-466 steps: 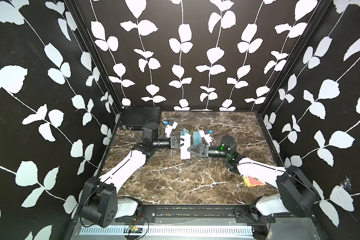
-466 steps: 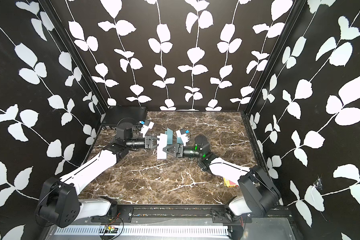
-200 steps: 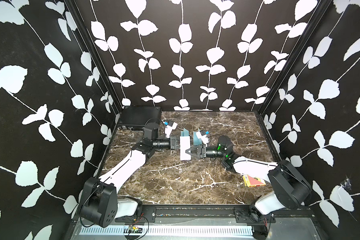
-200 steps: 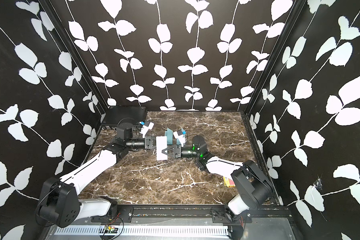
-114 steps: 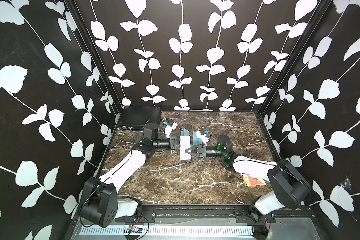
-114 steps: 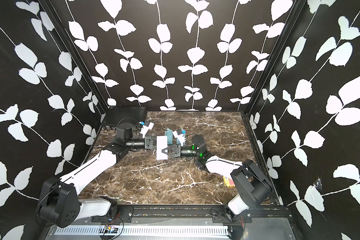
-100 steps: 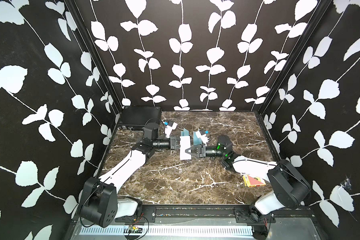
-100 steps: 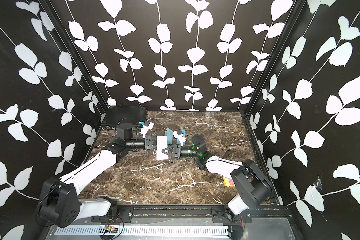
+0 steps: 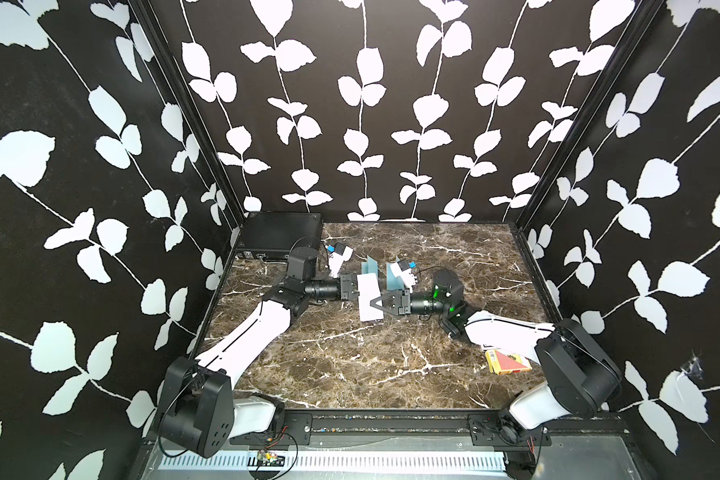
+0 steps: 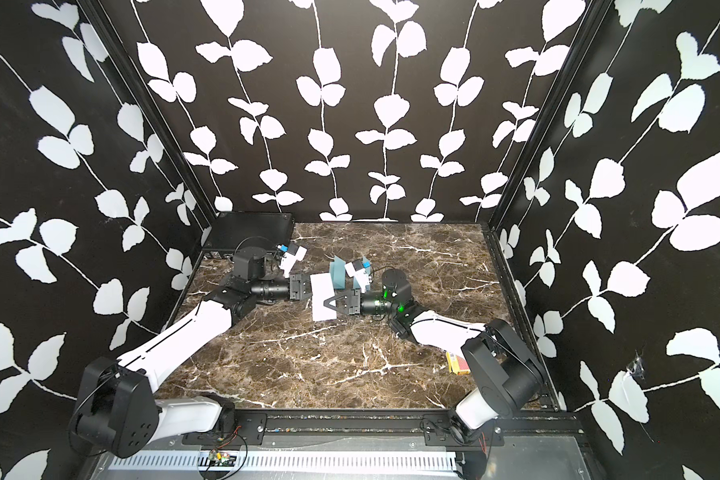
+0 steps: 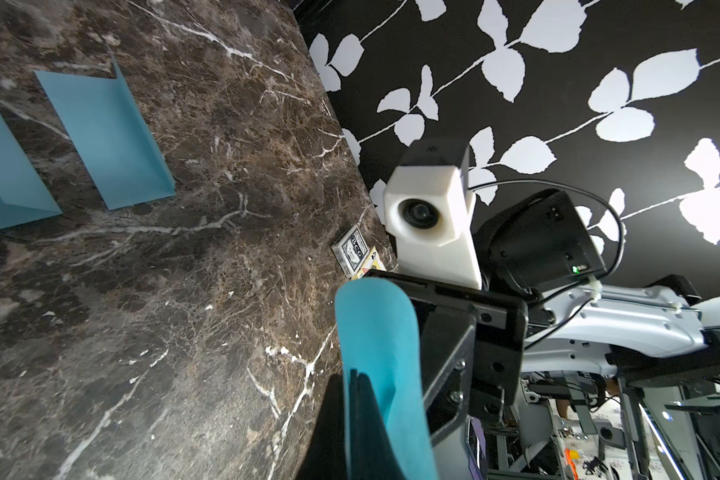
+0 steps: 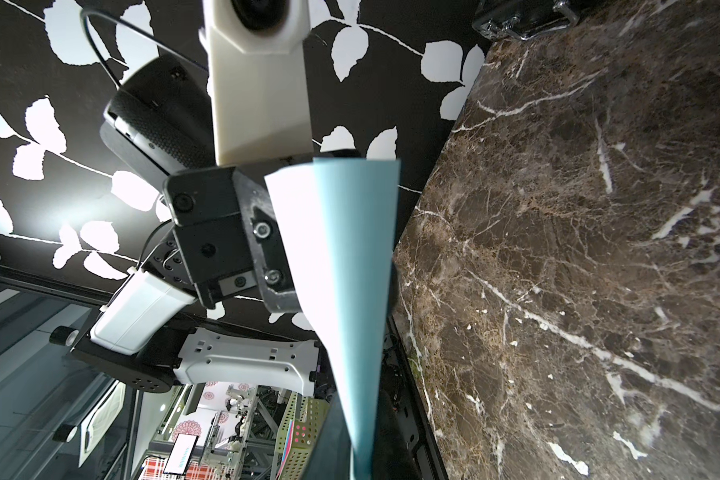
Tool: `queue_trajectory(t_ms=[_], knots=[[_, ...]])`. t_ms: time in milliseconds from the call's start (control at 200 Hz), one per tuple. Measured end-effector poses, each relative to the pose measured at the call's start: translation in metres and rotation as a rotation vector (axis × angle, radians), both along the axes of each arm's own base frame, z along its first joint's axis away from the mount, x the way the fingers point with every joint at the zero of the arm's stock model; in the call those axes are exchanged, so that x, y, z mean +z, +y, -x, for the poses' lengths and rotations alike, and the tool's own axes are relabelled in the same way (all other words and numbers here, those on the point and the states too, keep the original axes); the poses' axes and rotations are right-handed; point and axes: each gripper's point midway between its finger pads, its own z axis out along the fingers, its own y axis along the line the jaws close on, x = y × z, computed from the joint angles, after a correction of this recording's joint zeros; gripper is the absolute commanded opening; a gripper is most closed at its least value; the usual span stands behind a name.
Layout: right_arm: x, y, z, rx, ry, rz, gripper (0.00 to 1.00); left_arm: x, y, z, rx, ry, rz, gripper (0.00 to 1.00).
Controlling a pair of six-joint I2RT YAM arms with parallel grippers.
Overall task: Fold the square paper along the opposite sides
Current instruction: Fold the paper.
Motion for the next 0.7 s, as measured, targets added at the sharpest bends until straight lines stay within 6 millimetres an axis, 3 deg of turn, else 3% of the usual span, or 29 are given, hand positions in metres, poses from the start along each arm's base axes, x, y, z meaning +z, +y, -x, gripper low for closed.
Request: queue_trajectory(t_ms=[230, 700], knots=[[0.0098, 0.0027, -0.0025, 0.002, -0.017, -0.012, 0.16, 0.0052, 0.0013, 0.0013, 0.005, -0.021, 0.002, 0.00], [0.0056, 0.0051, 0.0018, 0.014, -0.011, 0.003, 0.09, 0.0052, 0.0013, 0.0014, 0.004, -0.020, 0.002, 0.00]])
